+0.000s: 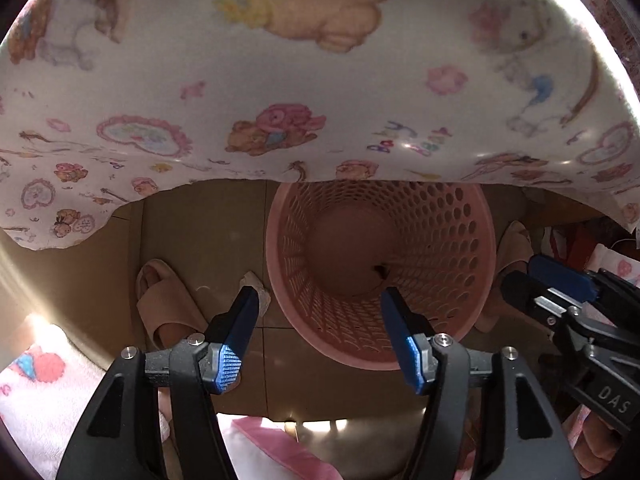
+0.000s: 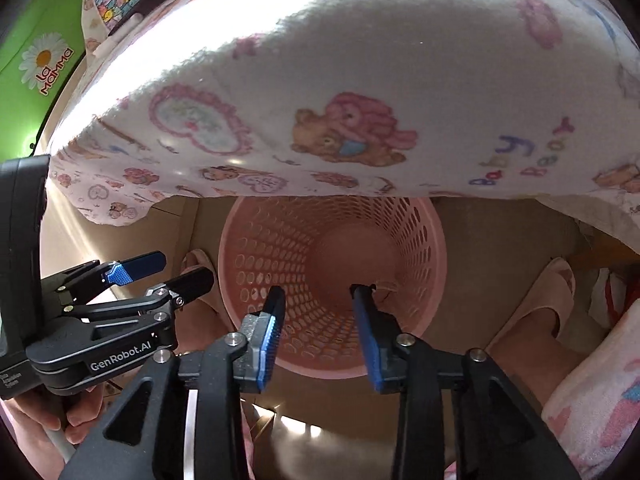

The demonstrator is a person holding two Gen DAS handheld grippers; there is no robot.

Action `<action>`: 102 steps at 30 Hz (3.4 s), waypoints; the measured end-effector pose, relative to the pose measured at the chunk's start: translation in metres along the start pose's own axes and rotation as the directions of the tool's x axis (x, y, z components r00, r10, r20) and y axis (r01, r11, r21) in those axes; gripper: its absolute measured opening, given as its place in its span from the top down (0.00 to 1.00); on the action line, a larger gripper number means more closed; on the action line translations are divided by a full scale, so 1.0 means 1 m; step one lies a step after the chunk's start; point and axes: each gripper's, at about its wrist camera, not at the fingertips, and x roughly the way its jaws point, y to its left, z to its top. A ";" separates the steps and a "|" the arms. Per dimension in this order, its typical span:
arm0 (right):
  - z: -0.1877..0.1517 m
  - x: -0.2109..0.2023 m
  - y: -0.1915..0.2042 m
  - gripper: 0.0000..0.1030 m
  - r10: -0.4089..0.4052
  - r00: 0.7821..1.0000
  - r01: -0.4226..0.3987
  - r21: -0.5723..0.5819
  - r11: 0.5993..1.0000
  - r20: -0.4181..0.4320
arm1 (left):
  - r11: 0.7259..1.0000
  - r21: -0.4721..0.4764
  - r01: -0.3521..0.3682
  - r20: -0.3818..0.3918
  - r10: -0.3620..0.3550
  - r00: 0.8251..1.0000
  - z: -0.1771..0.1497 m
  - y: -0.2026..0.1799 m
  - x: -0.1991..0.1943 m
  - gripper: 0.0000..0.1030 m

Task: Collect trash
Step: 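Move the left tool to the pink tissue box and close on it, then lift the tissue box with the left tool while the right tool approaches the marker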

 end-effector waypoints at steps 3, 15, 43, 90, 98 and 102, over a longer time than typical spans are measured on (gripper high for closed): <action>0.001 -0.012 0.005 0.49 -0.044 0.998 0.046 -0.040 0.998 0.046 | 1.000 -0.009 0.026 0.007 -0.026 1.000 -0.002 -0.001 -0.006 0.40; 0.005 -0.092 0.020 0.40 -0.035 0.959 0.061 -0.086 0.994 0.280 | 1.000 -0.010 0.001 0.241 0.002 0.971 -0.006 0.002 -0.077 0.35; 0.078 -0.185 0.040 0.31 -0.075 0.822 0.227 -0.205 0.952 0.565 | 0.996 0.033 -0.080 0.600 0.045 0.799 0.070 0.027 -0.199 0.11; 0.099 -0.118 0.044 0.21 -0.111 0.845 0.243 -0.190 0.951 0.523 | 0.988 0.082 0.129 0.630 -0.152 0.762 0.114 0.040 -0.175 0.76; 0.101 -0.114 0.042 0.21 -0.128 0.847 0.241 -0.158 0.958 0.515 | 0.992 -0.113 -0.047 0.565 0.103 0.819 0.087 0.063 -0.176 0.76; 0.100 -0.111 0.040 0.21 -0.129 0.853 0.233 -0.147 0.961 0.506 | 0.986 -0.105 -0.128 0.581 0.166 0.797 0.086 0.058 -0.175 0.76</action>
